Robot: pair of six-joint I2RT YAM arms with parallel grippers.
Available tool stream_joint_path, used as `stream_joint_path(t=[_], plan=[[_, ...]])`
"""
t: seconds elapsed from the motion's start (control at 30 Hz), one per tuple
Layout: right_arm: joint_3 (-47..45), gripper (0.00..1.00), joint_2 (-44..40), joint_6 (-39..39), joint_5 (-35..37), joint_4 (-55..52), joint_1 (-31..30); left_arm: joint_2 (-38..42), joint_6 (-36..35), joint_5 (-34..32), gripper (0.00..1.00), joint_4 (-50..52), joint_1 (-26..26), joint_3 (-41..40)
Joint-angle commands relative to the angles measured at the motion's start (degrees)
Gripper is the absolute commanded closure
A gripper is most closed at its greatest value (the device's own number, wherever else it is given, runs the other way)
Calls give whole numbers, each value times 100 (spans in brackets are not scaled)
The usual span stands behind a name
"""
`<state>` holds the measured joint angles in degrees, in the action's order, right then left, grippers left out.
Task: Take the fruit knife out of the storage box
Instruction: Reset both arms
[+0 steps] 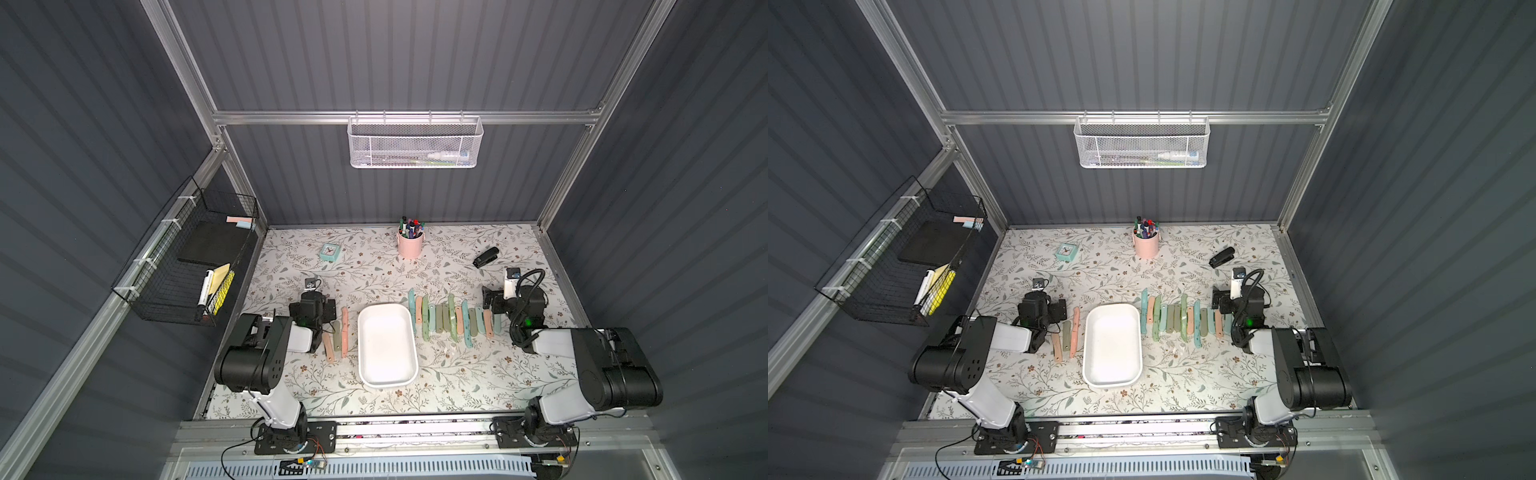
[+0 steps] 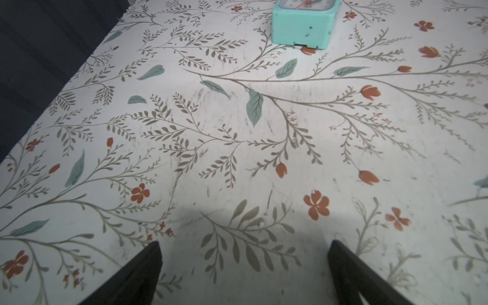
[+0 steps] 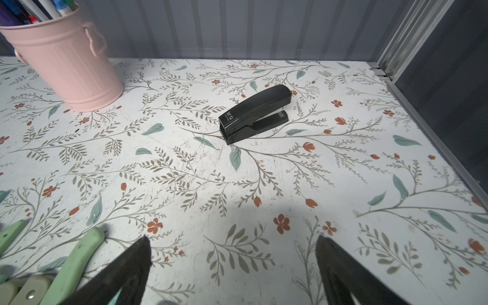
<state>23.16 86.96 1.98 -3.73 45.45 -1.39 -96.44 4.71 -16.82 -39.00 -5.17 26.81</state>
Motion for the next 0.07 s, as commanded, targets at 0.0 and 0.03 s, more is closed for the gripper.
stream_joint_path(t=[0.0,0.03], plan=[[-40,1,-87,110,-67,104,26,-142,-190,308,1,419,-10,11],[-40,1,-87,101,-67,104,31,-138,-196,305,1,438,-10,13]])
